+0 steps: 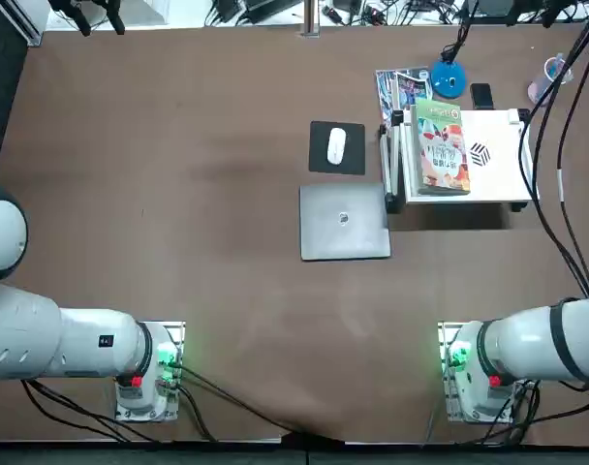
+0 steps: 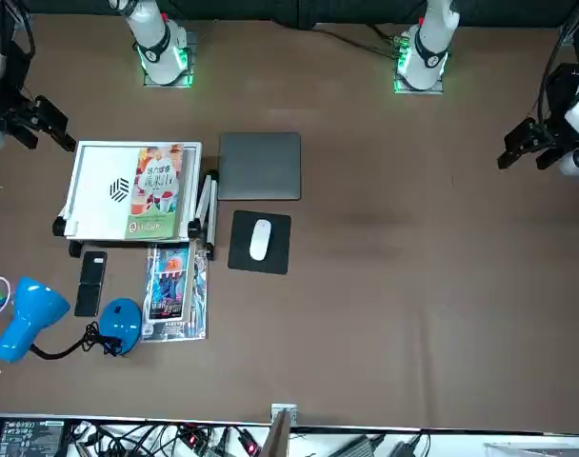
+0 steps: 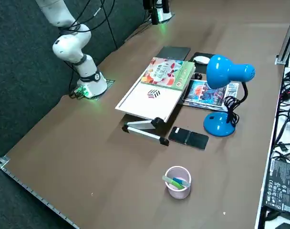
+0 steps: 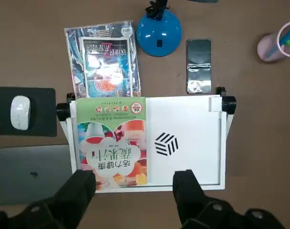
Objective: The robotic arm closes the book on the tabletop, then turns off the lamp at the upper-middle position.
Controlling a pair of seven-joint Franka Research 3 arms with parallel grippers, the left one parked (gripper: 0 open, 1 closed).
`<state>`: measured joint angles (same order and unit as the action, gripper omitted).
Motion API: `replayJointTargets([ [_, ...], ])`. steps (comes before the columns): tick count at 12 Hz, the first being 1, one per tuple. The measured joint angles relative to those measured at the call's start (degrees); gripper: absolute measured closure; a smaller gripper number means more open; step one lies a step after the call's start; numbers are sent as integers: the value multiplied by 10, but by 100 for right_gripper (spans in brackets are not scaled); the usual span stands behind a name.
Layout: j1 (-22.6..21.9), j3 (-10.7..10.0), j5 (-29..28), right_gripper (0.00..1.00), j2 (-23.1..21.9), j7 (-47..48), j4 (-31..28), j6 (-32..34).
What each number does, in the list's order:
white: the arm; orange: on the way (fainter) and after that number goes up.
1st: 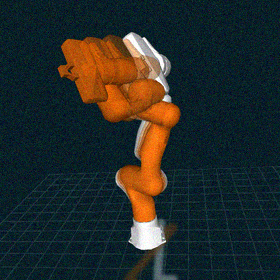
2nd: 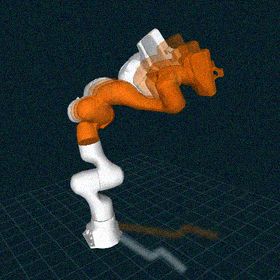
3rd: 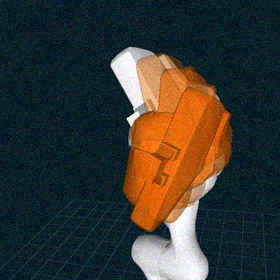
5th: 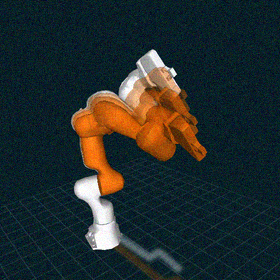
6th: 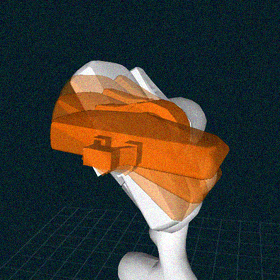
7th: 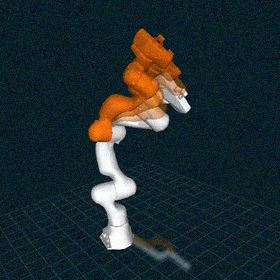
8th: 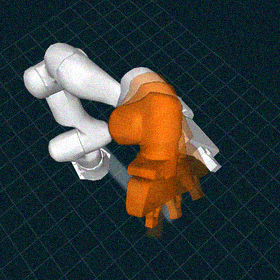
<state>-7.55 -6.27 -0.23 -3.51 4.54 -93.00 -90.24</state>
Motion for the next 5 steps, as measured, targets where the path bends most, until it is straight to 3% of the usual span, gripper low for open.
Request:
replayJointTargets([
  [5, -11, -21, 0, 0, -6, -36, -9, -9],
])
